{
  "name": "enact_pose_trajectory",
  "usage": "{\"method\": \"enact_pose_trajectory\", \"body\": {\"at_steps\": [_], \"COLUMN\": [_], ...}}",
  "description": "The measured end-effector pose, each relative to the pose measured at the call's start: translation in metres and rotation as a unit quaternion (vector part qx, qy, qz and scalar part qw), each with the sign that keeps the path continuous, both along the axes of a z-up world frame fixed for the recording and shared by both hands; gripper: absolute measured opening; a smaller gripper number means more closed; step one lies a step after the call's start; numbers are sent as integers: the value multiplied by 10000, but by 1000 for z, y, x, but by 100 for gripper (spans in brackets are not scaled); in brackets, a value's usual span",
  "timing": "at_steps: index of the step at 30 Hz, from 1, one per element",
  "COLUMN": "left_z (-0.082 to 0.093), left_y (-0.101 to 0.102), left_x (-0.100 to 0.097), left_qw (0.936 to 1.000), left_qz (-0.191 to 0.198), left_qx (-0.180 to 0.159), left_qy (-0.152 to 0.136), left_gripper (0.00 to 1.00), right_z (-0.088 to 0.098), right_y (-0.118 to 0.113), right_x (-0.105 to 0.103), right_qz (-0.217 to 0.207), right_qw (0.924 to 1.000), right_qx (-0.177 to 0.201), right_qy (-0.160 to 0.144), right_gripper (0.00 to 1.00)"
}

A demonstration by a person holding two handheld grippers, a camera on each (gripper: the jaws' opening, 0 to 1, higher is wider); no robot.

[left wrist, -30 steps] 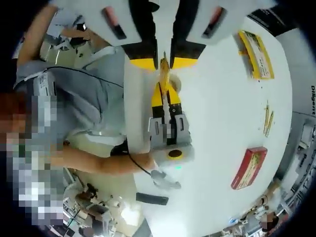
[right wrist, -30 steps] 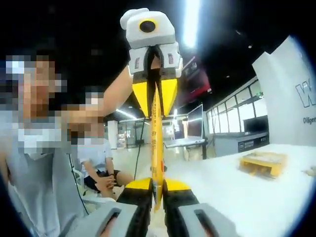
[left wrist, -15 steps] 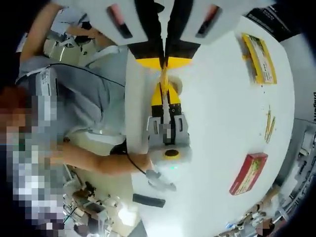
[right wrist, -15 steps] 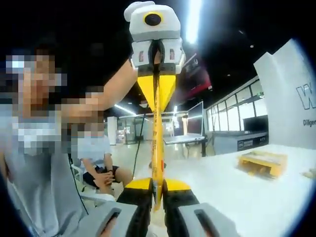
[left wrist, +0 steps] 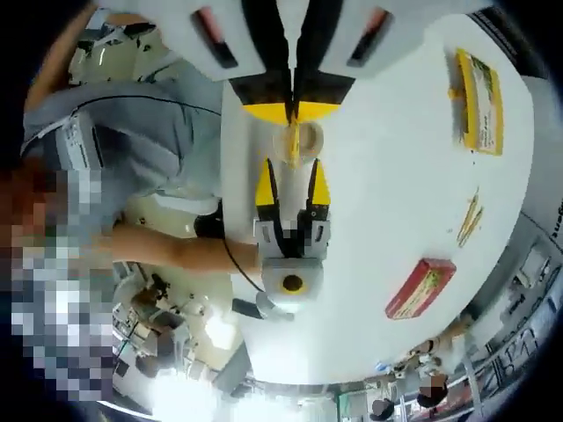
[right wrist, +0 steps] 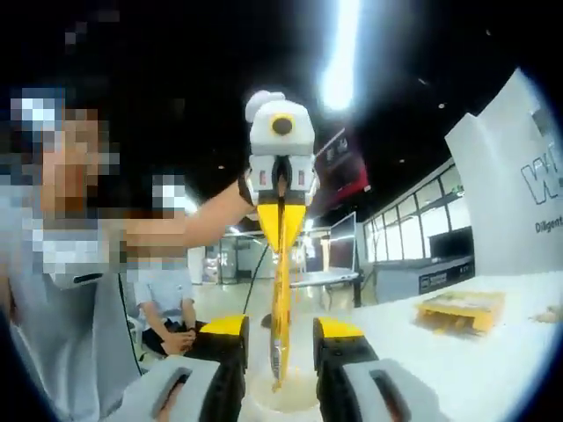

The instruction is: Tear open the coffee pouch, take out the coffee, and pour the coffee from the pouch into the cup

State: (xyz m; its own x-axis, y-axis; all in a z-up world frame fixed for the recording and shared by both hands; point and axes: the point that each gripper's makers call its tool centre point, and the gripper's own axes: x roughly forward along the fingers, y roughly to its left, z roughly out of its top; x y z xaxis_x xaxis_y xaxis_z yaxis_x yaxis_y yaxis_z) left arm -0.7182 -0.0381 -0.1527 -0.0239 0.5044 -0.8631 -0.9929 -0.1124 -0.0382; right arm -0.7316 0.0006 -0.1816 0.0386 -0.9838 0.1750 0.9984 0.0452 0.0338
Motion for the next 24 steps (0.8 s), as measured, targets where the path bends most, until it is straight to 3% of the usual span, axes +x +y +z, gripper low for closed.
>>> {"method": "enact_pose_trajectory", "body": {"at_steps": [2,5,9,10,11,12,16,18,21,22,24], "left_z": [-6,-8,3,3,2,4,7,6,18,23,22], "left_y": [-2,0,5,5,2,3,7,6,13,16,20], "left_x": [0,-2,1,6,6,8,4,0,0,1,1], "left_qw": [9996,9941,9784,9754,9752,9710,9534,9484,9216,9077,8933], "left_qz": [21,137,178,149,62,-34,183,231,269,343,404], "left_qx": [274,1062,2045,2191,2190,2359,2977,3125,3828,4152,4453], "left_qy": [31,159,256,183,298,388,464,489,583,492,453], "left_gripper": [2,2,2,2,2,2,2,2,2,2,2], "right_z": [0,-1,-4,-3,-1,1,2,2,3,4,7], "right_y": [4,10,24,27,31,34,44,46,44,41,38], "right_x": [0,-1,-8,-9,-9,-8,-7,-8,-7,-7,-7], "right_qz": [8,-39,-193,-224,-216,-206,-281,-329,-381,-415,-435], "right_qw": [10000,9999,9995,9992,9988,9984,9975,9971,9963,9954,9941], "right_qx": [-45,-82,-164,-236,-362,-445,-581,-617,-687,-767,-886], "right_qy": [-24,-99,-176,-214,-251,-279,-295,-304,-342,-408,-441], "right_gripper": [33,34,35,35,35,35,35,36,35,35,34]}}
